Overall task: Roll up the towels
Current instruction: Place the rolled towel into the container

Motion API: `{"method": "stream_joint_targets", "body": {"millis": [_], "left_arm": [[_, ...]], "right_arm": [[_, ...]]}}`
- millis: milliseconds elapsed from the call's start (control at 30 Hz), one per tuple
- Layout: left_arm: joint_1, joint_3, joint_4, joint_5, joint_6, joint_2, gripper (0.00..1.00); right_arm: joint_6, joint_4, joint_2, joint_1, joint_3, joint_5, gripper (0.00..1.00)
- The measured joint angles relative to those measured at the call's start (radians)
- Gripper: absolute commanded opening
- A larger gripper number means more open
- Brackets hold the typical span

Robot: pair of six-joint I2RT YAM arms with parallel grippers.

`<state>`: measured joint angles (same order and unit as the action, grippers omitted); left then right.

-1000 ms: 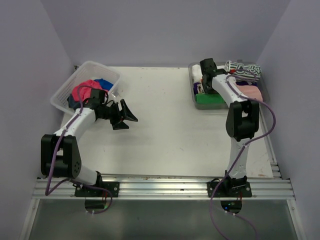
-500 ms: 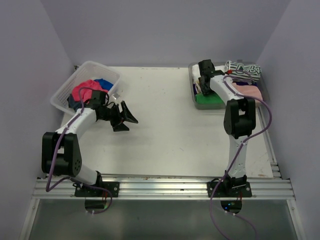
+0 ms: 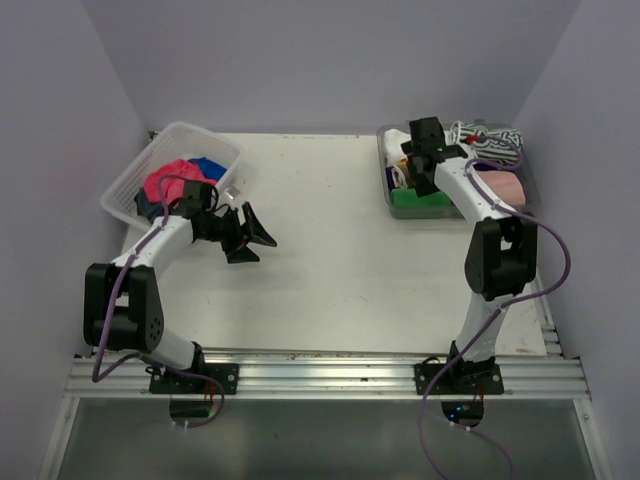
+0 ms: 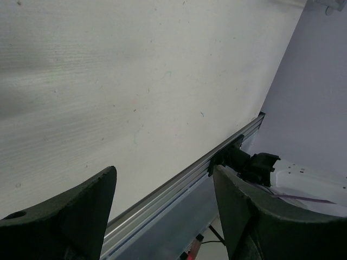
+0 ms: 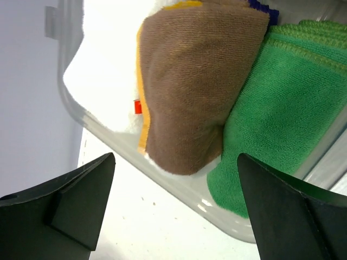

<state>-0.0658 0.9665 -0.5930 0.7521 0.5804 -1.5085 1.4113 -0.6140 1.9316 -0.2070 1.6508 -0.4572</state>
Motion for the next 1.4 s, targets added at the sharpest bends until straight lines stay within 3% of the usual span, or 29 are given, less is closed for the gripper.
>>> {"method": "stream_joint_targets", "body": {"millis": [333, 500, 733, 900, 1100, 1267, 1400], "left_arm": [[0.0, 0.0, 0.001, 0.008, 0.0, -0.003, 0.75], [0.0, 0.0, 0.001, 0.011, -0.002, -0.004, 0.75], [0.0, -0.011, 0.003, 0.013, -0.002, -0.004, 0.75], [0.0, -0.011, 0.003, 0.013, -0.003, 0.0, 0.75], [0.0, -0.011, 0.003, 0.011, -0.025, 0.032, 0.75], [0.0, -0.01, 0.002, 0.011, -0.028, 0.039, 0.75], [0.0, 0.005, 0.0, 0.003, -0.031, 0.041, 0.75]], "right_arm": [[-0.196, 0.083, -0.111, 0.014, -0.064, 0.01, 0.99], [-0.302, 0.09, 0.006, 0.057, 0.093, 0.094, 0.98], [-0.34, 0.092, 0.182, 0.109, 0.184, 0.174, 0.97], [-0.384, 0.097, 0.166, 0.109, 0.187, 0.206, 0.99], [-0.496, 0.08, 0.032, 0.107, 0.217, 0.212, 0.98], [-0.616, 0.059, -0.214, 0.106, 0.198, 0.183, 0.99], [-0.717, 0.033, -0.456, 0.098, 0.087, 0.131, 0.99]]}}
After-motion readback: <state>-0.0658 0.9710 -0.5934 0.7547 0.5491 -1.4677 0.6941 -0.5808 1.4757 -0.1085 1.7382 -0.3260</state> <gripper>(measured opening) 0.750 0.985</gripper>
